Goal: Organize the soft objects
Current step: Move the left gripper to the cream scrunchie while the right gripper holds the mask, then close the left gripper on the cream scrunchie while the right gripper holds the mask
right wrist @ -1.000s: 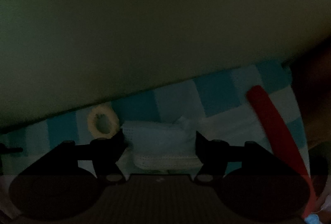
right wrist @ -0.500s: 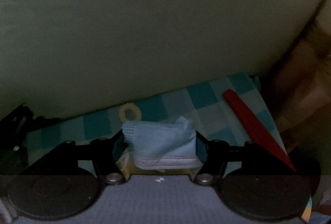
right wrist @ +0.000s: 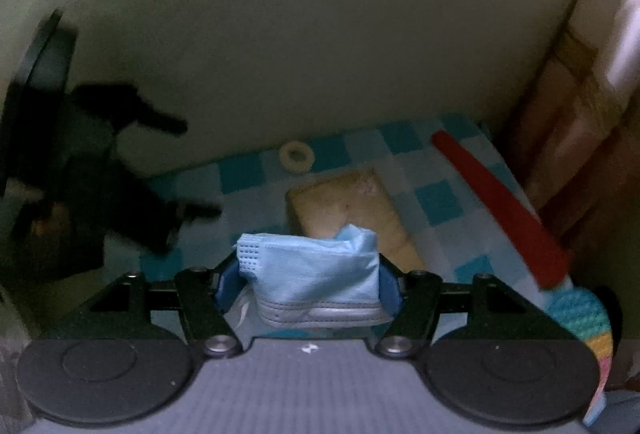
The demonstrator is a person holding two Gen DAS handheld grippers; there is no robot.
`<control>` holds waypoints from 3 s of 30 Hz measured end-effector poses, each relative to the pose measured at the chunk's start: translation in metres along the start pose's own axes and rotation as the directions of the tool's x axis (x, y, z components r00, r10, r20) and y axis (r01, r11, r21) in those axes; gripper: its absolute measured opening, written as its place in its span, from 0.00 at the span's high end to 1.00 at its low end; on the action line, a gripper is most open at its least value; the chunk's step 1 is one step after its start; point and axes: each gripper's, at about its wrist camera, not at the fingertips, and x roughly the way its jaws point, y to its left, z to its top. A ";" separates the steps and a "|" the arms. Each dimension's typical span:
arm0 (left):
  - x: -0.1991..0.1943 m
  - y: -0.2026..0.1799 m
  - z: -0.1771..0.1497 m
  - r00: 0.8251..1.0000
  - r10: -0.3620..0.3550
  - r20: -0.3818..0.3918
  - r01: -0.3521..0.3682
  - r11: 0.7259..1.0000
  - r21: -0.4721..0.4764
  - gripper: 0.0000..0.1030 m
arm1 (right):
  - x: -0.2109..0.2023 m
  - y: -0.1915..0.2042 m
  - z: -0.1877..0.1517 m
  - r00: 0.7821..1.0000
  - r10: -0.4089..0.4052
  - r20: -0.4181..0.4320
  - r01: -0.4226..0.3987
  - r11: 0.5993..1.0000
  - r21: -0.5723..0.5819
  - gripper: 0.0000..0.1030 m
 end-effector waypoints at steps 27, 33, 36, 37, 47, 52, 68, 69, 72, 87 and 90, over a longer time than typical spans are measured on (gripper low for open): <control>0.081 0.010 0.064 0.964 0.054 -0.260 -0.217 0.723 -0.655 0.44 | -0.022 0.033 -0.131 0.979 0.119 0.164 -0.114 0.993 -0.041 0.31; 0.099 0.002 0.071 0.952 0.106 -0.288 -0.272 0.726 -0.632 0.58 | -0.011 0.029 -0.133 0.979 0.138 0.149 -0.134 0.990 -0.037 0.31; 0.111 0.001 0.072 0.943 0.106 -0.314 -0.292 0.716 -0.634 0.58 | -0.009 0.030 -0.134 0.978 0.146 0.147 -0.141 0.989 -0.041 0.31; 0.114 0.001 0.072 0.942 0.110 -0.318 -0.298 0.710 -0.638 0.58 | -0.007 0.029 -0.135 0.978 0.149 0.147 -0.145 0.989 -0.039 0.31; 0.134 0.011 0.080 0.931 0.096 -0.351 -0.318 0.683 -0.657 0.68 | -0.004 0.024 -0.138 0.976 0.160 0.146 -0.159 0.987 -0.021 0.31; 0.141 0.012 0.080 0.928 0.098 -0.359 -0.326 0.681 -0.656 0.68 | -0.004 0.022 -0.140 0.974 0.168 0.152 -0.168 0.986 -0.012 0.31; 0.153 0.012 0.083 0.893 0.157 -0.423 -0.401 0.707 -0.583 0.63 | -0.002 0.020 -0.142 0.970 0.184 0.156 -0.184 0.983 -0.011 0.31; 0.154 0.012 0.084 0.891 0.162 -0.425 -0.405 0.707 -0.579 0.61 | -0.002 0.020 -0.143 0.971 0.183 0.154 -0.183 0.983 -0.012 0.31; 0.158 0.012 0.086 0.885 0.185 -0.427 -0.422 0.708 -0.566 0.58 | 0.000 0.019 -0.143 0.972 0.183 0.150 -0.184 0.983 -0.009 0.31; 0.136 0.016 0.081 0.915 0.153 -0.373 -0.351 0.755 -0.553 0.78 | -0.001 0.025 -0.138 0.977 0.164 0.133 -0.164 0.986 -0.009 0.31; 0.119 0.013 0.079 0.923 0.151 -0.353 -0.330 0.783 -0.528 0.77 | -0.004 0.028 -0.136 0.981 0.147 0.128 -0.147 0.989 -0.007 0.31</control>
